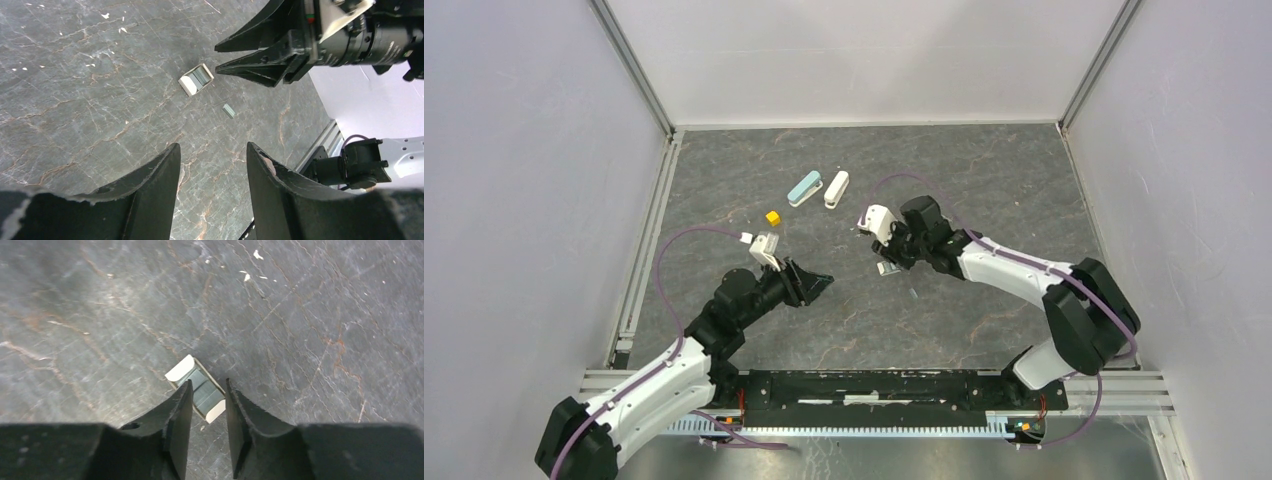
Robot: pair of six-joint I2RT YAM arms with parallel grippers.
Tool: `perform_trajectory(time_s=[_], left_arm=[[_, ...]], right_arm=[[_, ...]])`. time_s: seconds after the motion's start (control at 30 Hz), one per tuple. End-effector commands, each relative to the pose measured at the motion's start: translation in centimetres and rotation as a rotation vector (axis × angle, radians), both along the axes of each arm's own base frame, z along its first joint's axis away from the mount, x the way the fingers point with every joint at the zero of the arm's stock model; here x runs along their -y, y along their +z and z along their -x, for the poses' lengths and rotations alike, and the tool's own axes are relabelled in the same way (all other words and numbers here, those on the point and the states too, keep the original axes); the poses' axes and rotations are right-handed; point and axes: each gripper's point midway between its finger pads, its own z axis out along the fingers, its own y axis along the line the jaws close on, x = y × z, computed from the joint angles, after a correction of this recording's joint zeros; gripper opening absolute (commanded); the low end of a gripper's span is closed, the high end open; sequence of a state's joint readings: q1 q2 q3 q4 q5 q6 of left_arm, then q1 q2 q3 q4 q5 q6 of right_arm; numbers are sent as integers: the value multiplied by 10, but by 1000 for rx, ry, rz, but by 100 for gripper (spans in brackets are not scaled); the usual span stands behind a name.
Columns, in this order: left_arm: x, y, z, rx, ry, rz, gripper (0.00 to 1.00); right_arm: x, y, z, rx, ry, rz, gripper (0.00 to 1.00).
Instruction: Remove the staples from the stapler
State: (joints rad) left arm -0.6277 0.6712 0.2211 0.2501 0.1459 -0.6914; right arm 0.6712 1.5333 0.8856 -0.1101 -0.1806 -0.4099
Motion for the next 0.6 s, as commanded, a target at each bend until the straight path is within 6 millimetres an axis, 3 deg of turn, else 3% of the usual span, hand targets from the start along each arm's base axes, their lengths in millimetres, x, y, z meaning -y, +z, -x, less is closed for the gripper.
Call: perform_trajectory(time_s=[0.0, 0.13, 0.3, 0.37, 0.5, 0.57], left_arm=[[10, 16, 2, 29, -44, 75, 60], [15, 17, 1, 32, -64, 97, 68], [17, 24, -4, 69, -59, 102, 74], [13, 24, -8, 89, -31, 90, 78], [-2, 25, -18, 135, 78, 125, 100], [-10, 23, -22, 124, 144, 189, 100]], right_arm=[[-2, 24, 19, -75, 119, -135, 43], [19, 11, 35, -208, 122, -152, 48], [43, 5, 42, -232, 63, -111, 59], [54, -4, 52, -229, 46, -85, 60], [65, -8, 57, -180, 5, -82, 62], [67, -6, 52, -168, -16, -81, 61]])
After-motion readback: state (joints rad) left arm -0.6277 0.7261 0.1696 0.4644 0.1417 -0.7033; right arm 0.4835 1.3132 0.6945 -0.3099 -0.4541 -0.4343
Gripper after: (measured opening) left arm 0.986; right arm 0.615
